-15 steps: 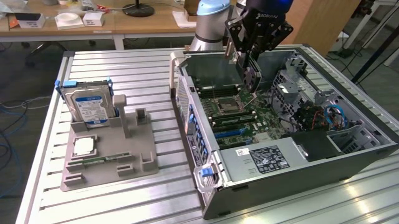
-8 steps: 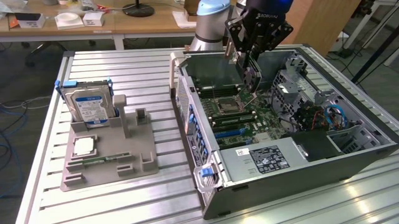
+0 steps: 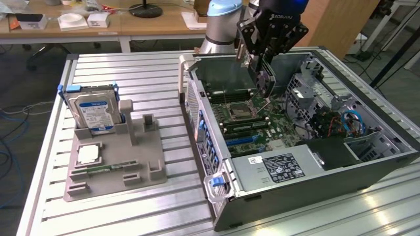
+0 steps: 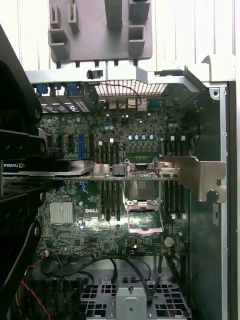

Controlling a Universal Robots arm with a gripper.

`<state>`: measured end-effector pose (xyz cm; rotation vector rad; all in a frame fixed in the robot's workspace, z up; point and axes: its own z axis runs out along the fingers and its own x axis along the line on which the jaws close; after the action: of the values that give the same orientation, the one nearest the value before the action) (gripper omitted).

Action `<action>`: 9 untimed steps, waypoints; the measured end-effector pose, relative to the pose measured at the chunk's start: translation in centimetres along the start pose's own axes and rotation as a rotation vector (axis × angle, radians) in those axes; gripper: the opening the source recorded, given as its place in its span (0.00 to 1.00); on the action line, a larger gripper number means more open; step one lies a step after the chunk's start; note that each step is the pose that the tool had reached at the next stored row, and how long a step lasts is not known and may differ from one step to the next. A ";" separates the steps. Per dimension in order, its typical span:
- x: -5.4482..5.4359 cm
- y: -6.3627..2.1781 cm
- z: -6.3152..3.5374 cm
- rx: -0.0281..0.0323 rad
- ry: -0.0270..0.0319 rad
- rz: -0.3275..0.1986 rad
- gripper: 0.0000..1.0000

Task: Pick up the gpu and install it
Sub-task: 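Insert the gpu into the slot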

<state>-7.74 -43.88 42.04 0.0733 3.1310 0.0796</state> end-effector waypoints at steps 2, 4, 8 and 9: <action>0.0 0.00 0.00 -0.0001 0.0002 -0.004 0.26; 0.0 0.00 0.00 -0.0001 0.0004 -0.008 0.26; 0.0 0.00 0.00 -0.0002 0.0009 -0.017 0.26; 0.0 0.00 0.00 -0.0002 0.0010 -0.019 0.26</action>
<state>-7.74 -43.88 42.03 0.0430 3.1321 0.0798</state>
